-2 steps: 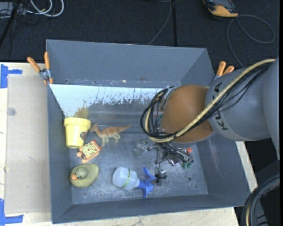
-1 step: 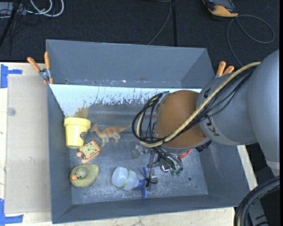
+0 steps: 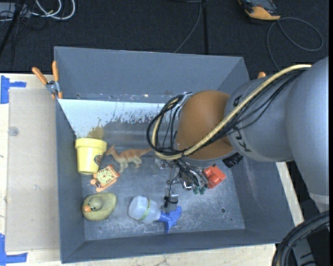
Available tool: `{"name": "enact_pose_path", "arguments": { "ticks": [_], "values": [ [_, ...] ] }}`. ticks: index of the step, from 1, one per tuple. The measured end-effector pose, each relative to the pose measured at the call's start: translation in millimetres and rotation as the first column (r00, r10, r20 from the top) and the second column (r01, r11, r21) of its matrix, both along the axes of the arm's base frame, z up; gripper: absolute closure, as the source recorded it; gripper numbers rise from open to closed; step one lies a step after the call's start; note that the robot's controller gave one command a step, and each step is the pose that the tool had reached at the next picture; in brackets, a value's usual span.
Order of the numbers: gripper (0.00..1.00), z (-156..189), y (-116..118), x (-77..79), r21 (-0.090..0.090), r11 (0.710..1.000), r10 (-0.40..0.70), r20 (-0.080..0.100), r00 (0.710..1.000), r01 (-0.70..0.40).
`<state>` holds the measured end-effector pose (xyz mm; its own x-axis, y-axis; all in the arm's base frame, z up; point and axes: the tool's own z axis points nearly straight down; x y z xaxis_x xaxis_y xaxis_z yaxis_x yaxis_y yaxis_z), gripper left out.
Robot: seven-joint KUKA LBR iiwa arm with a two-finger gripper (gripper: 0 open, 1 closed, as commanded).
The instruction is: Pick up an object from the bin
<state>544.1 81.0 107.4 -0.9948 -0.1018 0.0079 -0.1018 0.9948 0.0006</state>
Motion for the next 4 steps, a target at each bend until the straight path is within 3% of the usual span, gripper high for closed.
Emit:
{"name": "enact_pose_path", "arguments": {
  "ticks": [1, 2, 3, 4],
  "values": [
    [0.00, -10.5, 14.0, -0.6, 0.001, 1.000, -0.009, 0.008, 1.000, 0.009],
    [0.00, -32.2, 12.3, -29.0, 0.002, 1.000, -0.024, 0.002, 1.000, 0.024],
    [0.00, -35.4, 7.2, -46.0, 0.002, 0.999, 0.054, 0.011, 0.998, -0.054],
    [1.00, -38.4, 20.1, -60.6, 0.001, 0.998, -0.067, -0.001, 0.998, 0.067]
  ]
}}
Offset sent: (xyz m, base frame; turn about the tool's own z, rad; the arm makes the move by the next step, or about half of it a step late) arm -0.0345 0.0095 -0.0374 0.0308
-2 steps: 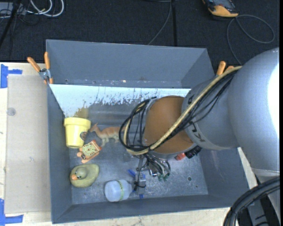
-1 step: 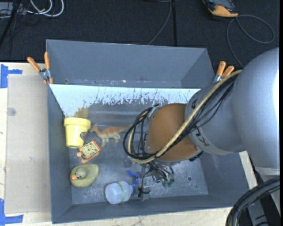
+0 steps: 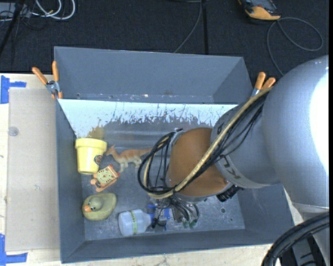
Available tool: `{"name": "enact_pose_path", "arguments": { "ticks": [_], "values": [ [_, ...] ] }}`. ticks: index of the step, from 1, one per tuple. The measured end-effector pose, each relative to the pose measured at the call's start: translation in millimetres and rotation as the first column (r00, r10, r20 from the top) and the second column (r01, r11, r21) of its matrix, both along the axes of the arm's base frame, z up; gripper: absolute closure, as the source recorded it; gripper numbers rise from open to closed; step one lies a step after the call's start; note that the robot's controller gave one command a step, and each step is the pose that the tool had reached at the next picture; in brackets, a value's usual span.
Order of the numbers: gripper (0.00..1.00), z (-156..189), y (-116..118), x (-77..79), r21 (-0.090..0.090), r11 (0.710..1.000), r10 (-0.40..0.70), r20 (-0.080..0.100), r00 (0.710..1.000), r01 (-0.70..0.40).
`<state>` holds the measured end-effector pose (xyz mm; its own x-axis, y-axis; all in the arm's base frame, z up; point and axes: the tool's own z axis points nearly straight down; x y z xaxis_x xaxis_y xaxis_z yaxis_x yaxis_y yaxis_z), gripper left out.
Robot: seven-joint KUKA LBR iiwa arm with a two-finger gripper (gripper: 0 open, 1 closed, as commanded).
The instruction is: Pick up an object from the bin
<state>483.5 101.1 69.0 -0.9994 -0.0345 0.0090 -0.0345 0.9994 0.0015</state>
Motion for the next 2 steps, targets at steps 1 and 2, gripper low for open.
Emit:
{"name": "enact_pose_path", "arguments": {
  "ticks": [1, 2],
  "values": [
    [1.00, 0.0, 0.0, 0.0, 0.000, 1.000, 0.000, 0.000, 1.000, 0.000],
    [1.00, 106.0, -10.2, 1.2, 0.000, 1.000, -0.012, -0.002, 1.000, 0.012]
  ]
}}
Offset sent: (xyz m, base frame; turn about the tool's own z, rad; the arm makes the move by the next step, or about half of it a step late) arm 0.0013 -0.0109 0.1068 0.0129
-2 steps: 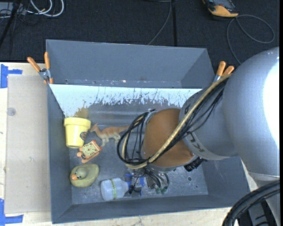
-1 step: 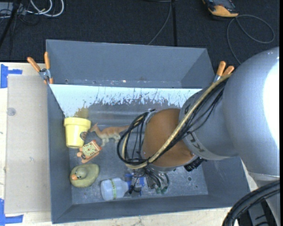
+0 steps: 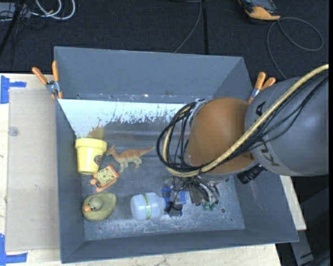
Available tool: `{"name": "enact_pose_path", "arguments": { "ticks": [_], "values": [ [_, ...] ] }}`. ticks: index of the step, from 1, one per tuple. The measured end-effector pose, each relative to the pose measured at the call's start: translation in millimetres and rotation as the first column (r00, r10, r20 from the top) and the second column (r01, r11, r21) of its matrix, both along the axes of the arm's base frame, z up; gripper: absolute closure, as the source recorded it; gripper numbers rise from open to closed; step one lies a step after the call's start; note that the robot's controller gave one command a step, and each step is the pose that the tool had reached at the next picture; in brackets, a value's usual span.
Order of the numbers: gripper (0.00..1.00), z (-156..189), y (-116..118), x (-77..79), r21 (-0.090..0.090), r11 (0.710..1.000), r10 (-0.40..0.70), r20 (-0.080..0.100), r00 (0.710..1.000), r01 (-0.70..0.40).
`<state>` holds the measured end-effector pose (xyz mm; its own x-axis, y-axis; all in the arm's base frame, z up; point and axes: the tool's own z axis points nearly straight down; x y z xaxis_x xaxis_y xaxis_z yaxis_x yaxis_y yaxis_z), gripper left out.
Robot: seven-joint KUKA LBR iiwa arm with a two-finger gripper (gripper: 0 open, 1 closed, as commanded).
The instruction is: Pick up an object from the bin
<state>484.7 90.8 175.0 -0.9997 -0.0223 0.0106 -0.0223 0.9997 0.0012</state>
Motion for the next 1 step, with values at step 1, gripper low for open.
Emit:
{"name": "enact_pose_path", "arguments": {
  "ticks": [1],
  "values": [
    [1.00, 0.0, 0.0, 0.0, 0.000, 1.000, 0.001, 0.000, 1.000, -0.001]
  ]
}}
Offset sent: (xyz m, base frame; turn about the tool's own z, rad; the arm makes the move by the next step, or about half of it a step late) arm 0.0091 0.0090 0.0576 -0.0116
